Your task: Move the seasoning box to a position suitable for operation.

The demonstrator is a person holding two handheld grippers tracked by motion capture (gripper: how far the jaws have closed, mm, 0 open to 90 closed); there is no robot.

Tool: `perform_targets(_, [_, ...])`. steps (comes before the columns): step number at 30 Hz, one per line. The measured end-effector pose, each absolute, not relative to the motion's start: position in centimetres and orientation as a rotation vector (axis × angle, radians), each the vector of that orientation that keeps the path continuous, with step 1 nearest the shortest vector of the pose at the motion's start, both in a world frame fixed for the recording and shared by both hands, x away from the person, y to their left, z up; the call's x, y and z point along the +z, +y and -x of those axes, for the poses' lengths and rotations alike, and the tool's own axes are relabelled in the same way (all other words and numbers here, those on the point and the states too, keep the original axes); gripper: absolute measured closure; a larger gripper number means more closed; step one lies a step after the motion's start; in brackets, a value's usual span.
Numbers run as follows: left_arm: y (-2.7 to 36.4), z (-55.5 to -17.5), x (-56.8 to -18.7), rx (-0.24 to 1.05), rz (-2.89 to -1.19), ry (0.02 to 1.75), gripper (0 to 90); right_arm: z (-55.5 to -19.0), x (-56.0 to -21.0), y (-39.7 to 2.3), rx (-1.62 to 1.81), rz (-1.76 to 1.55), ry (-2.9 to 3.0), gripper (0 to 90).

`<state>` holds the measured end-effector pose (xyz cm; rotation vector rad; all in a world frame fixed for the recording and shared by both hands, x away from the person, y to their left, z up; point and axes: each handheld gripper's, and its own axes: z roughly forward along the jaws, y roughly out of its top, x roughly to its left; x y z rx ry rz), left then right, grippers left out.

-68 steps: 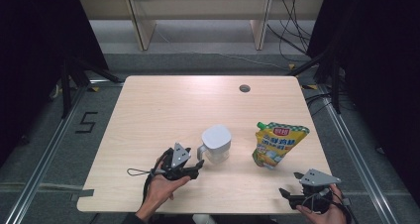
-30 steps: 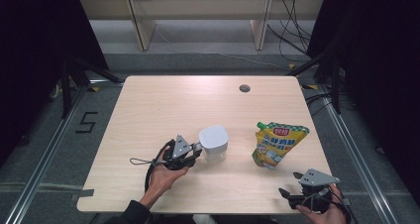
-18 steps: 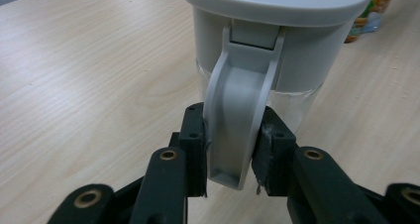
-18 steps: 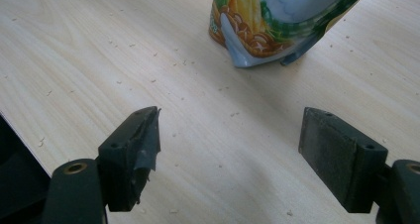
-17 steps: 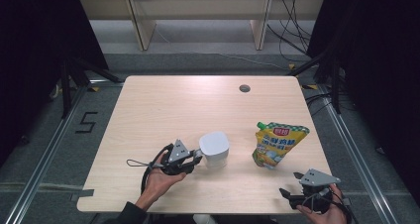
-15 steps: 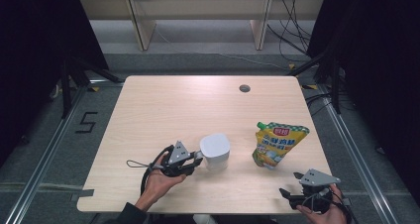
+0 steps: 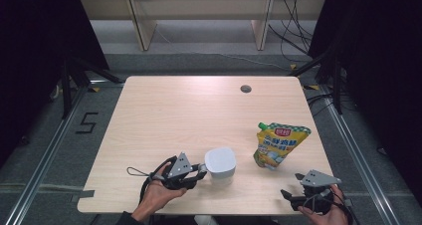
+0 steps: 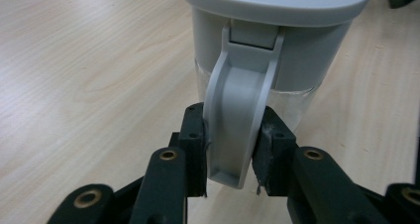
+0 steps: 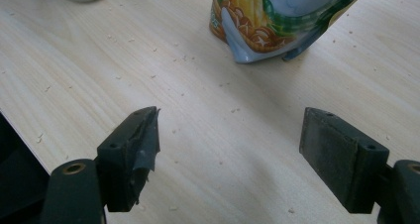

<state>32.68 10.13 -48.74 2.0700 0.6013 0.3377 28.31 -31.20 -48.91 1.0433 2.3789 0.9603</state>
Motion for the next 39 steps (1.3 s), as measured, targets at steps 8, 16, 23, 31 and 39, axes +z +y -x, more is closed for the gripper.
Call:
perform_targets(8, [10.11, -32.38, -48.69, 0.304, -2.089, 0.532, 68.7, -28.23, -49.01, -31.25, 0.948, -1.088, 2.364, 24.5])
perform_targets(16, [10.18, -32.16, -48.72, 0.304, -2.087, 0.522, 68.6, -28.27, -49.0, -31.33, 0.955, -1.087, 2.367, 24.5])
perform_targets(23, [10.22, -32.67, -48.82, 0.32, -2.081, 0.532, 68.6, -28.38, -49.04, -31.4, 0.961, -1.068, 2.371, 24.6])
perform_targets(31, [10.33, -32.78, -48.78, 0.329, -2.089, 0.531, 67.8, -28.38, -49.06, -31.38, 0.962, -1.071, 2.368, 24.5])
perform_targets(39, [10.82, -32.67, -48.22, 0.378, -2.082, 0.585, 41.4, -28.47, -49.04, -31.42, 0.946, -1.049, 2.379, 24.5])
